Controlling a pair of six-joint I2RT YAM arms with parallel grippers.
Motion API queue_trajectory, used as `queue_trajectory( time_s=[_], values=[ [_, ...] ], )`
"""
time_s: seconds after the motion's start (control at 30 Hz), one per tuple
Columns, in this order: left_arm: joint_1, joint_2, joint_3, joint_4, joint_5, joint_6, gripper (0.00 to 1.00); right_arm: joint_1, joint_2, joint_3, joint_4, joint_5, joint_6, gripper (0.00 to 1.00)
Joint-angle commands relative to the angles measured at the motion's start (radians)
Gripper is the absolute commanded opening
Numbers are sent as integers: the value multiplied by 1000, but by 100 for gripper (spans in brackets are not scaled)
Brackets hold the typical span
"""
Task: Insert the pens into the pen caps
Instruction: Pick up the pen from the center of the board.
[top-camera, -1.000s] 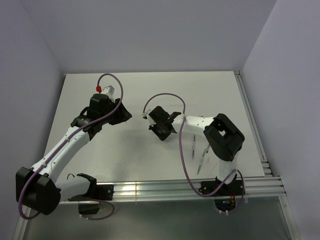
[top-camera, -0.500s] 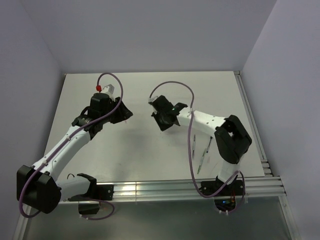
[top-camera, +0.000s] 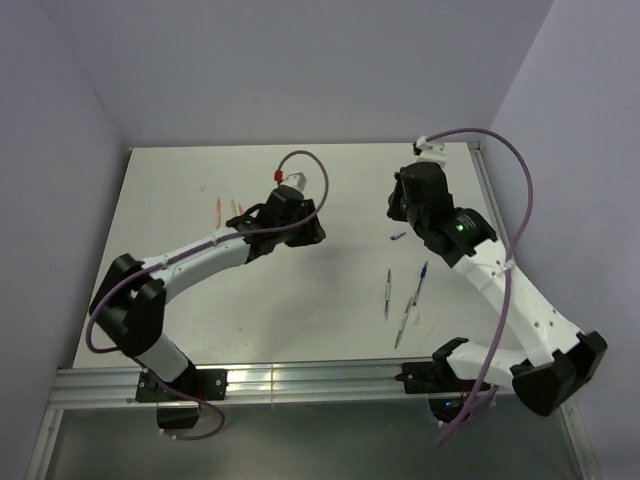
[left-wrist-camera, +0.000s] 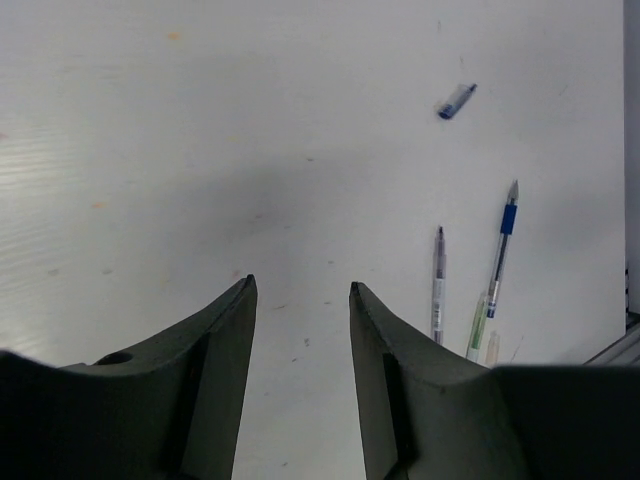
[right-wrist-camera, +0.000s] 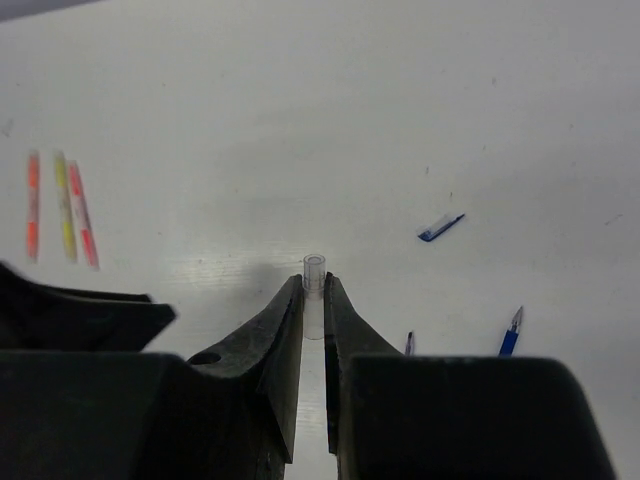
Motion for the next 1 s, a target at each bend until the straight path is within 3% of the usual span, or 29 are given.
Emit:
queue_trajectory(
  time_s=[0.0, 0.4, 0.7, 0.97],
  values=[
    [-102, 112, 126, 66, -77, -8, 47, -2, -91, -47, -3, 57, 66, 0],
    [-359, 512, 488, -81, -250, 24, 47, -10, -308, -53, -81, 142, 75, 0],
    [-451, 678, 710, -259, -345, 6, 46, -8, -386, -72, -75, 119, 52, 0],
    [-489, 718, 747, -323, -373, -8, 46, -4, -411, -92, -59, 102, 47, 0]
  ],
)
